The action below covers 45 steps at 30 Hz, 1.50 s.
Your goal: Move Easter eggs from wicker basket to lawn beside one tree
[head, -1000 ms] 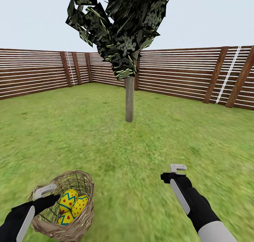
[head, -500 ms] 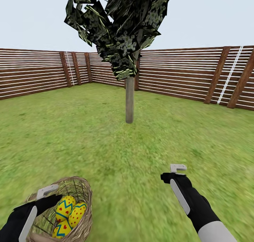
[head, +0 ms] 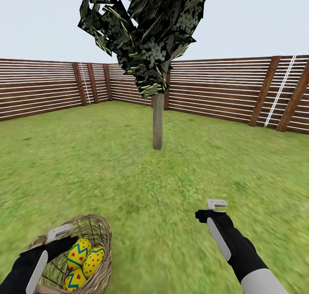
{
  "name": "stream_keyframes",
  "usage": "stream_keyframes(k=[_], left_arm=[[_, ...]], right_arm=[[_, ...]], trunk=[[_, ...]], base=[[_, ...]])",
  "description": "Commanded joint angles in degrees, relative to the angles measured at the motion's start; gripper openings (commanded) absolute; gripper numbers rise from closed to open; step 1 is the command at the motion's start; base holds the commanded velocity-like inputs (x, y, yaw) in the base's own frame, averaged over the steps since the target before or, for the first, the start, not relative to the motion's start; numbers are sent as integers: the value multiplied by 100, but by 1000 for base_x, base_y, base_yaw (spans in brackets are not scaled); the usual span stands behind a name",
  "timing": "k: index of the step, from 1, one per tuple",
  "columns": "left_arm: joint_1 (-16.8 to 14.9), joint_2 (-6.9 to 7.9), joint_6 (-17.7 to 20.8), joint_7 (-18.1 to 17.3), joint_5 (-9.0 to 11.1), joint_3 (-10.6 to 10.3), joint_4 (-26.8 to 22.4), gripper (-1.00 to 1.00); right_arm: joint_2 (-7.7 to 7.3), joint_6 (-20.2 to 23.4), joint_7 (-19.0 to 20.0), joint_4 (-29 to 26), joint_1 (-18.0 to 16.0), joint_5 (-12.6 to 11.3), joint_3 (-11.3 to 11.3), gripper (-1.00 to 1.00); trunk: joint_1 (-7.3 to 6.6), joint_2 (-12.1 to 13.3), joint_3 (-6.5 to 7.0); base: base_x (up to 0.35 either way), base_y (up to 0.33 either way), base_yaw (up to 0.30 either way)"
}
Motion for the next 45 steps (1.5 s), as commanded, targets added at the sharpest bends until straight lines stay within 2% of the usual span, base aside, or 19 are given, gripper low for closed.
stream_keyframes(k=[1,45], left_arm=[[-4,-4,34,-19,17,12,-5,100],[-1,-16,34,-10,16,4,4,100]], right_arm=[[-6,13,-58,-6,-5,-59,22,100],[5,4,-58,3,-5,-59,23,100]], trunk=[[22,-44,-24],[988,-1809,-814]], base=[[0,0,0],[0,0,0]])
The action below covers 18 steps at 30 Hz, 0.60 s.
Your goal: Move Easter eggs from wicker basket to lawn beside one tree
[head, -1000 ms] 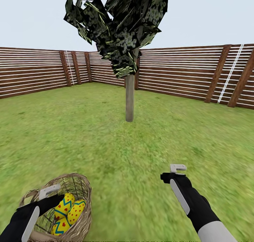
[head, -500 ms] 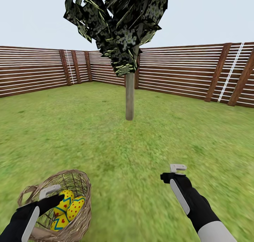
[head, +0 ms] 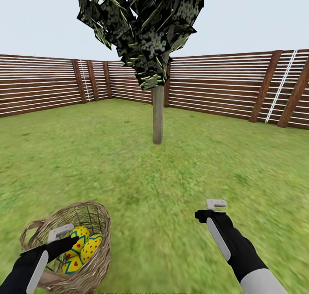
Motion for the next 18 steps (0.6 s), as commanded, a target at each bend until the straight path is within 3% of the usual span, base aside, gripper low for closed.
stream_keyframes(k=[1,11,18], left_arm=[[-2,-2,34,-19,18,12,-6,100],[-5,-27,34,-19,18,17,-10,100],[-7,-76,42,-17,18,4,-6,100]], right_arm=[[-7,13,-58,-6,-6,-59,21,100],[-7,13,-56,-6,-5,-59,21,100],[-7,13,-58,2,-5,-59,29,100]], trunk=[[-1,-4,-6],[-1,-4,-6],[-1,-4,-6]], base=[[0,0,0],[6,0,0],[267,0,0]])
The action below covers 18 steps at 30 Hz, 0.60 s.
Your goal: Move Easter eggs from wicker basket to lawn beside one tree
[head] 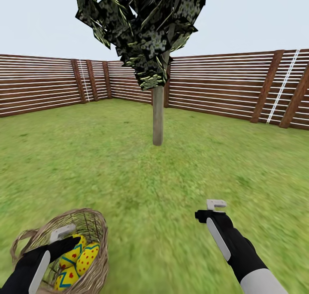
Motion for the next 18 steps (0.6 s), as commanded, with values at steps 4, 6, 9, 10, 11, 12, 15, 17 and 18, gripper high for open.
stream_keyframes(k=[4,6,9,10,11,12,15,17,18], left_arm=[[1,-5,30,-21,17,20,-12,100],[1,-6,27,-21,17,20,-14,100],[0,-6,26,-22,17,20,-14,100],[1,-6,26,-22,17,20,-14,100],[2,-6,26,-22,17,20,-14,100],[3,-6,26,-22,17,20,-14,100],[1,-6,26,-22,17,20,-14,100],[2,-6,26,-22,17,20,-14,100],[0,-6,26,-22,17,20,-14,100]], right_arm=[[-3,13,-59,-6,-4,-60,22,100],[0,13,-59,-2,-3,-60,28,100],[1,10,-58,8,-3,-60,30,100],[1,10,-58,10,-3,-60,31,100],[5,9,-58,11,-3,-60,31,100],[8,10,-58,11,-3,-60,31,100],[23,6,-59,18,-3,-60,31,100],[26,8,-59,17,-3,-60,31,100],[26,7,-59,17,-3,-60,31,100]], trunk=[[2,-2,-6],[2,-2,-6],[2,-2,-6],[2,-2,-6],[2,-2,-6],[2,-2,-6],[2,-2,-6],[2,-2,-6],[2,-2,-6]], base=[[209,0,0],[62,0,0],[20,0,0],[8,0,0],[12,0,0],[29,0,0],[191,67,0],[164,85,0],[93,49,0]])
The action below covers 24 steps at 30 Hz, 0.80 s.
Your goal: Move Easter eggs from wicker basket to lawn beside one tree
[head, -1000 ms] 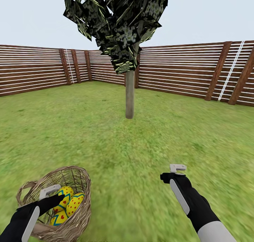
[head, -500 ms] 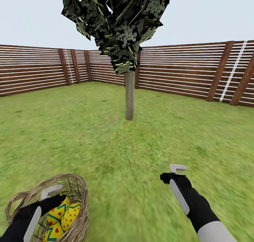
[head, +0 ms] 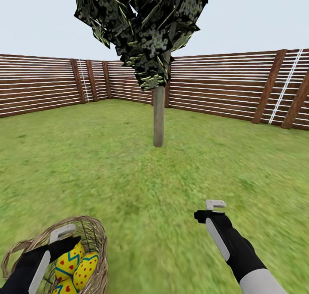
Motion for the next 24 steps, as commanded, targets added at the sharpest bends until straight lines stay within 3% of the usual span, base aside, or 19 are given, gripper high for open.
stream_keyframes(k=[1,8,15,24], left_arm=[[-1,-2,33,-19,17,15,-5,100],[-4,-32,33,-25,17,17,1,100],[-5,-87,33,-28,17,18,3,100],[-4,-97,33,-28,14,12,4,100]], right_arm=[[-6,16,-58,-5,-4,-60,21,100],[-6,11,-58,-6,-4,-59,21,100],[-5,11,-58,-8,-5,-58,21,100],[-5,11,-58,-3,-6,-58,24,100]], trunk=[[0,-2,-6],[0,-2,-6],[0,-2,-6],[0,-2,-6]], base=[[60,31,0],[12,7,0],[0,206,0],[0,33,0]])
